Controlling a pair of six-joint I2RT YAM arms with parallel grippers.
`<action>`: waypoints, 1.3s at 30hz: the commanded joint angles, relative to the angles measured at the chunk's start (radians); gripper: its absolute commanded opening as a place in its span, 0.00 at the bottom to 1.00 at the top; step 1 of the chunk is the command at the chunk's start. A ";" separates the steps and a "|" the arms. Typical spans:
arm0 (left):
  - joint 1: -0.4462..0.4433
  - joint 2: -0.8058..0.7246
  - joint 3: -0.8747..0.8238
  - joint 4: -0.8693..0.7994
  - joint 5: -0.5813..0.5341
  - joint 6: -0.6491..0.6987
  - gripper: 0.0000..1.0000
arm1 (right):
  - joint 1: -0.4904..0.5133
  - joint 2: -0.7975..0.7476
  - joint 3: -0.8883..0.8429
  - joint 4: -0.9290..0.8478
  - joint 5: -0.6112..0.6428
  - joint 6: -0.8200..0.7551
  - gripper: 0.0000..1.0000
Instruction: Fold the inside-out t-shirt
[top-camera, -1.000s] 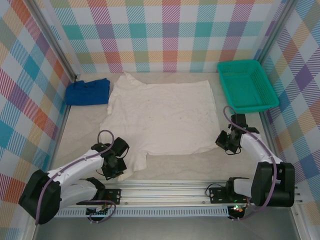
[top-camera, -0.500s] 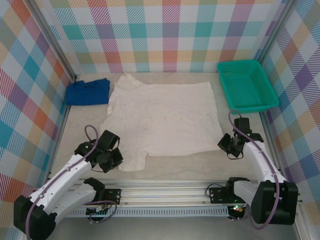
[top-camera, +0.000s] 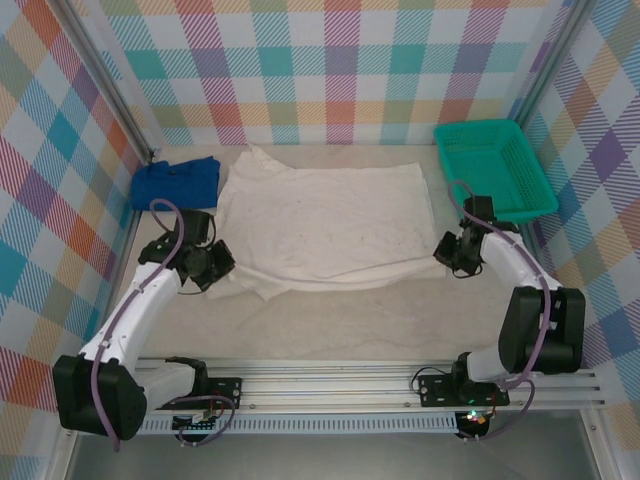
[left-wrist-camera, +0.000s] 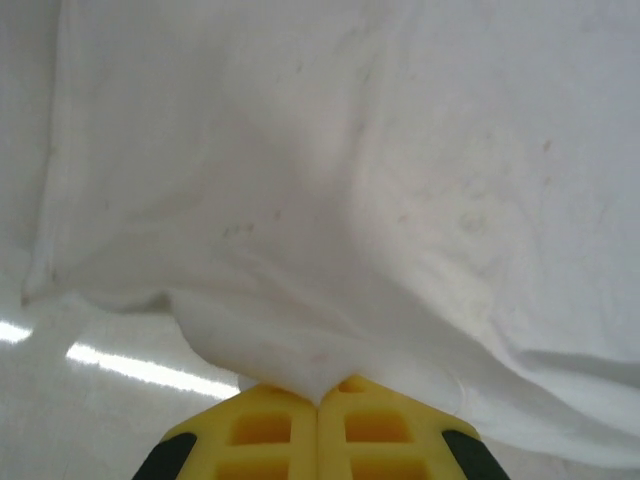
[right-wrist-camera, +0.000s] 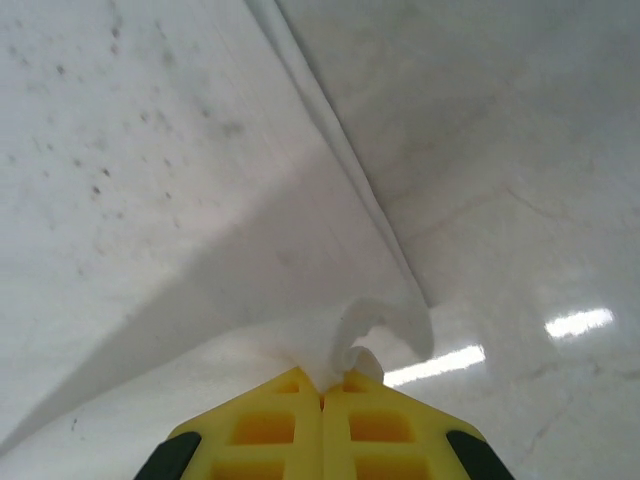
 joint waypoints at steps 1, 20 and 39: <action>0.034 0.050 0.073 0.067 0.013 0.077 0.00 | -0.008 0.064 0.074 0.019 -0.019 -0.053 0.00; 0.098 0.341 0.275 0.167 0.027 0.133 0.00 | 0.004 0.330 0.286 0.077 0.003 -0.064 0.01; 0.101 0.601 0.424 0.242 0.007 0.107 0.00 | 0.045 0.474 0.390 0.117 0.068 -0.066 0.07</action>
